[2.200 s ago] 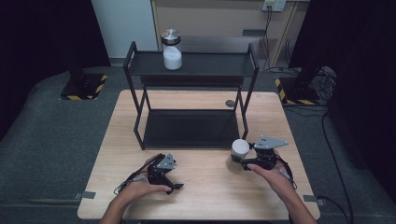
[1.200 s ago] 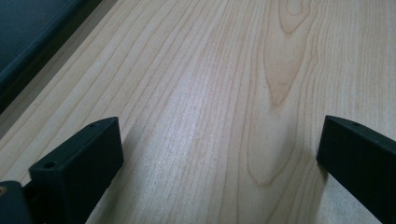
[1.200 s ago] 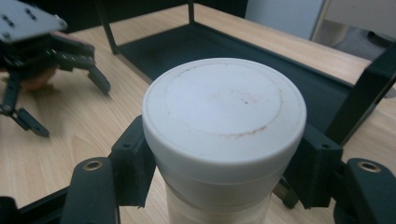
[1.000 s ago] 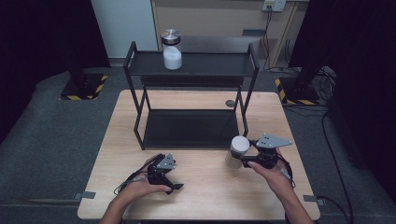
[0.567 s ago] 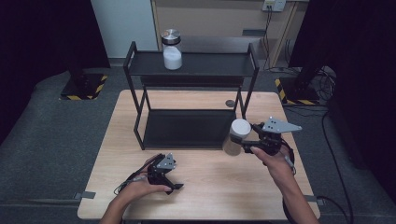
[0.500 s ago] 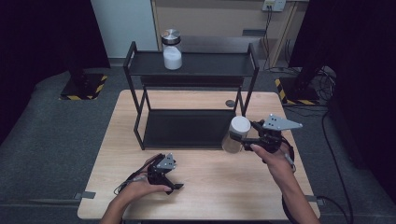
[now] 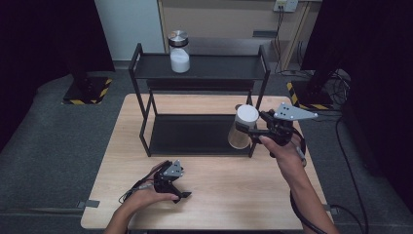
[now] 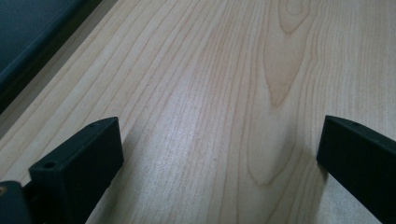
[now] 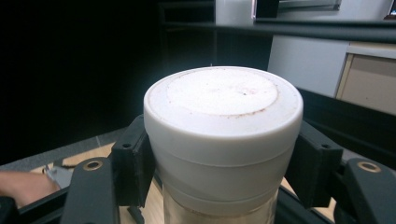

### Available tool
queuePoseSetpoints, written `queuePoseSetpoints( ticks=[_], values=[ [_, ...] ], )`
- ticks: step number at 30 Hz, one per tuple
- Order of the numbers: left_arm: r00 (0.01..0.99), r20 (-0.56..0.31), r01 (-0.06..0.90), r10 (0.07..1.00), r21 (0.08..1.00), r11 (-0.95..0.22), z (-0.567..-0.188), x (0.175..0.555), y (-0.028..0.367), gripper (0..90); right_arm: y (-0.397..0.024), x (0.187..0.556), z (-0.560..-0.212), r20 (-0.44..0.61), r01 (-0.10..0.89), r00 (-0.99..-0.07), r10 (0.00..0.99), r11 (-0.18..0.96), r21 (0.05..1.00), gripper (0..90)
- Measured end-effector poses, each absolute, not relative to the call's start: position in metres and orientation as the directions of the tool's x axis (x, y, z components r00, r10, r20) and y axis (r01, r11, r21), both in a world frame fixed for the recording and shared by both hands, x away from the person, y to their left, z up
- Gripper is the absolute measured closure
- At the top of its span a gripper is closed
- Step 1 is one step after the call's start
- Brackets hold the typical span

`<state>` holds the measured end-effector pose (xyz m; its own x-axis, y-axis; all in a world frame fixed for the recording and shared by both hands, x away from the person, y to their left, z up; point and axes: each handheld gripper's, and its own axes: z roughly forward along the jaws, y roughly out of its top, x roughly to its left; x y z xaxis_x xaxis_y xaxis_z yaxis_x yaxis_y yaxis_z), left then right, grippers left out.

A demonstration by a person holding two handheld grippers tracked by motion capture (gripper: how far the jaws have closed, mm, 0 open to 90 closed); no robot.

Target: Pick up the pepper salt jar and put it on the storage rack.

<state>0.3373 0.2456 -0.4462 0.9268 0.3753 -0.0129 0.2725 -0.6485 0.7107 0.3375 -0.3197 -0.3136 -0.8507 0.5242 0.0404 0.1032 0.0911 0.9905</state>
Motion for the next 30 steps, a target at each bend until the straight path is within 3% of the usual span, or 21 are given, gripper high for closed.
queuePoseSetpoints(
  ticks=[30],
  values=[
    [0.926, -0.016, 0.275, 0.377, 0.713, -0.645, -0.447, 0.337, 0.246, 0.0, -0.288, 0.355, -0.223, -0.015, 0.028, -0.853, 0.522, 0.073, 0.997, 35.0]
  ],
)
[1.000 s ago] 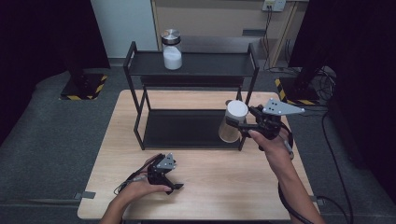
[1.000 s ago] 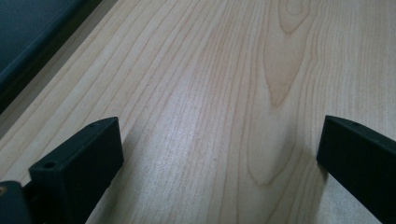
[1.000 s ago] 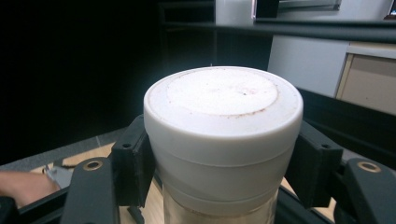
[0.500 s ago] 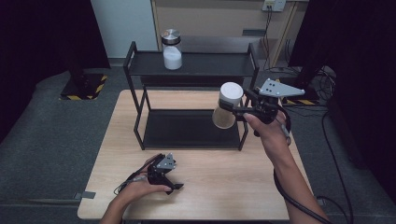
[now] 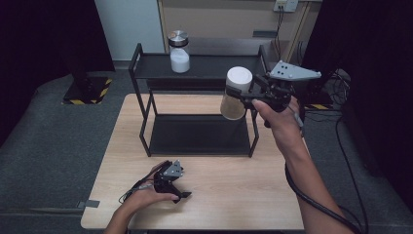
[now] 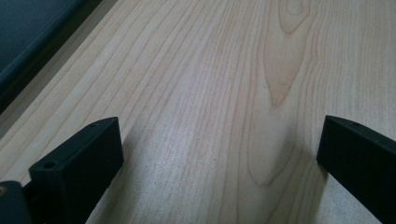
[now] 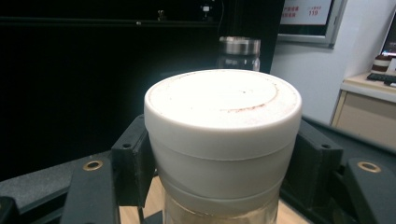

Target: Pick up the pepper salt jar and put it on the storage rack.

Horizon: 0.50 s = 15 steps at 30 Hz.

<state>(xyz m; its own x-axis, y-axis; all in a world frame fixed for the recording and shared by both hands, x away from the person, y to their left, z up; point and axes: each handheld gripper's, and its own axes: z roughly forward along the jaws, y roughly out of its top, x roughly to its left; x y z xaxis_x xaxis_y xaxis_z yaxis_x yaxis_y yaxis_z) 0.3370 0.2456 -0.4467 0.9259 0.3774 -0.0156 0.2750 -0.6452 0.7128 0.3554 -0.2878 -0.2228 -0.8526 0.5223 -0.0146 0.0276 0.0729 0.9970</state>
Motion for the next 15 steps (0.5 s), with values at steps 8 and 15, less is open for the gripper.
queuePoseSetpoints(
  ticks=[8, 15],
  values=[
    [0.926, -0.016, 0.275, 0.377, 0.713, -0.645, -0.447, 0.337, 0.246, 0.0, -0.279, 0.365, -0.2, -0.024, 0.013, -0.85, 0.527, 0.065, 0.998, 35.1],
    [0.927, -0.016, 0.273, 0.374, 0.712, -0.647, -0.447, 0.338, 0.246, 0.0, -0.274, 0.379, -0.185, -0.029, 0.01, -0.839, 0.543, 0.069, 0.998, 35.0]
  ],
)
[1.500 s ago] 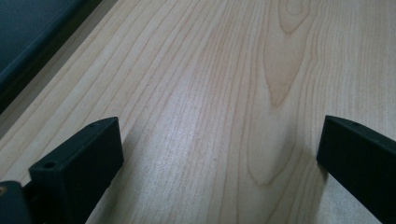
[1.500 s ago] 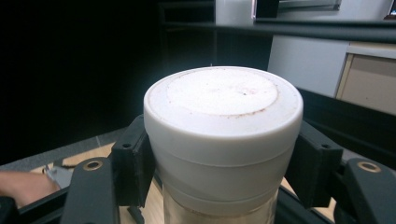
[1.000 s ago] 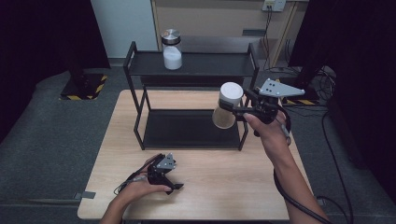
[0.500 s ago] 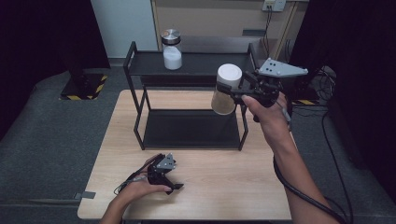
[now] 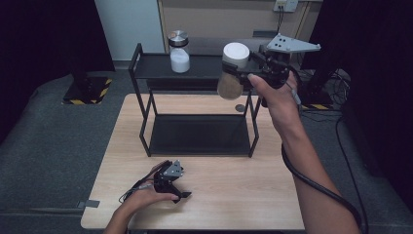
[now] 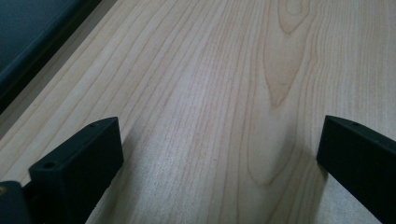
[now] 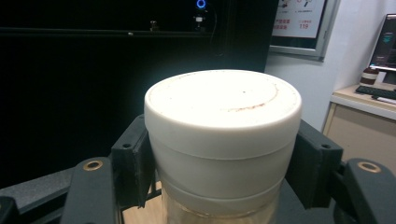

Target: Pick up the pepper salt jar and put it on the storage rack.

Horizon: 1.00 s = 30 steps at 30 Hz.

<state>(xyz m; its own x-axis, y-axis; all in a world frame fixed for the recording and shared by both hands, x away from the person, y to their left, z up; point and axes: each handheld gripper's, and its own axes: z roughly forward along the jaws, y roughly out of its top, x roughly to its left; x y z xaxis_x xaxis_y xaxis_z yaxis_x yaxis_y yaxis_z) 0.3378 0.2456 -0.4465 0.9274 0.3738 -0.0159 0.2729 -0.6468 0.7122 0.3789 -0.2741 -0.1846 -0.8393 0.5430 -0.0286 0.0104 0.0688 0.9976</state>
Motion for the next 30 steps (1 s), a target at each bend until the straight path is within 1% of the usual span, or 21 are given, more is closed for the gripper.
queuePoseSetpoints(
  ticks=[12, 30],
  values=[
    [0.93, -0.016, 0.268, 0.367, 0.712, -0.649, -0.446, 0.339, 0.246, 0.0, -0.27, 0.403, -0.168, -0.028, 0.006, -0.825, 0.565, 0.058, 0.998, 35.1],
    [0.93, -0.015, 0.267, 0.366, 0.712, -0.65, -0.446, 0.339, 0.246, 0.0, -0.257, 0.431, -0.158, -0.02, 0.019, -0.807, 0.59, 0.06, 0.998, 35.0]
  ],
)
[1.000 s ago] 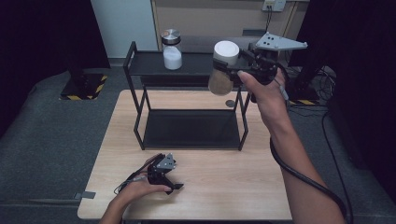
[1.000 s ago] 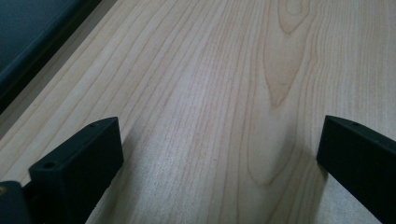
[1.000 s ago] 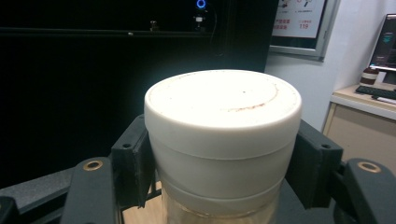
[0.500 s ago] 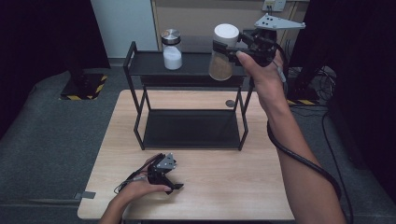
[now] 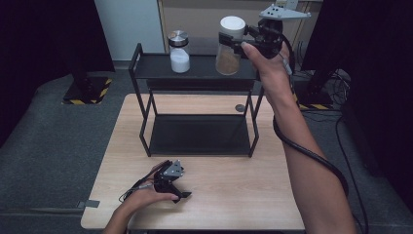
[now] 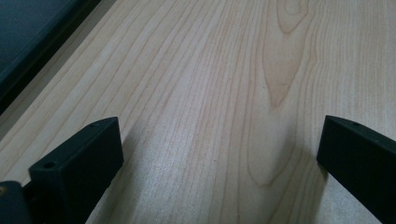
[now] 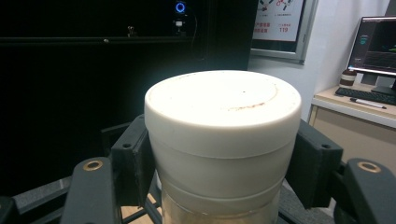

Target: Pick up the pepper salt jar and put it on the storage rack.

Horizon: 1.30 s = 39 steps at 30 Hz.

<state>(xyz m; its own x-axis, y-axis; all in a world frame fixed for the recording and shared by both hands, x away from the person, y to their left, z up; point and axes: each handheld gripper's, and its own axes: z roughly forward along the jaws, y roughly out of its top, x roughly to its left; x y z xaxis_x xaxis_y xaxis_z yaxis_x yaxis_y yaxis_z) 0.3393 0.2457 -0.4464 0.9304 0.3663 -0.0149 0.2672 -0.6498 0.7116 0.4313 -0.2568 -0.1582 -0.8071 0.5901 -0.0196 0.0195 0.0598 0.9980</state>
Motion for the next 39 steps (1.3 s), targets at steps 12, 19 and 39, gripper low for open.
queuePoseSetpoints(
  ticks=[12, 19, 39],
  values=[
    [0.932, -0.016, 0.265, 0.363, 0.712, -0.65, -0.447, 0.34, 0.246, 0.0, -0.252, 0.441, -0.163, -0.004, 0.029, -0.8, 0.6, 0.046, 0.998, 35.0],
    [0.932, -0.015, 0.265, 0.363, 0.712, -0.65, -0.446, 0.34, 0.246, 0.0, -0.248, 0.444, -0.164, -0.003, 0.03, -0.8, 0.6, 0.045, 0.999, 35.0],
    [0.933, -0.015, 0.263, 0.36, 0.711, -0.652, -0.446, 0.341, 0.246, 0.0, -0.237, 0.454, -0.172, 0.011, 0.057, -0.791, 0.612, 0.055, 0.997, 35.0]
  ],
)
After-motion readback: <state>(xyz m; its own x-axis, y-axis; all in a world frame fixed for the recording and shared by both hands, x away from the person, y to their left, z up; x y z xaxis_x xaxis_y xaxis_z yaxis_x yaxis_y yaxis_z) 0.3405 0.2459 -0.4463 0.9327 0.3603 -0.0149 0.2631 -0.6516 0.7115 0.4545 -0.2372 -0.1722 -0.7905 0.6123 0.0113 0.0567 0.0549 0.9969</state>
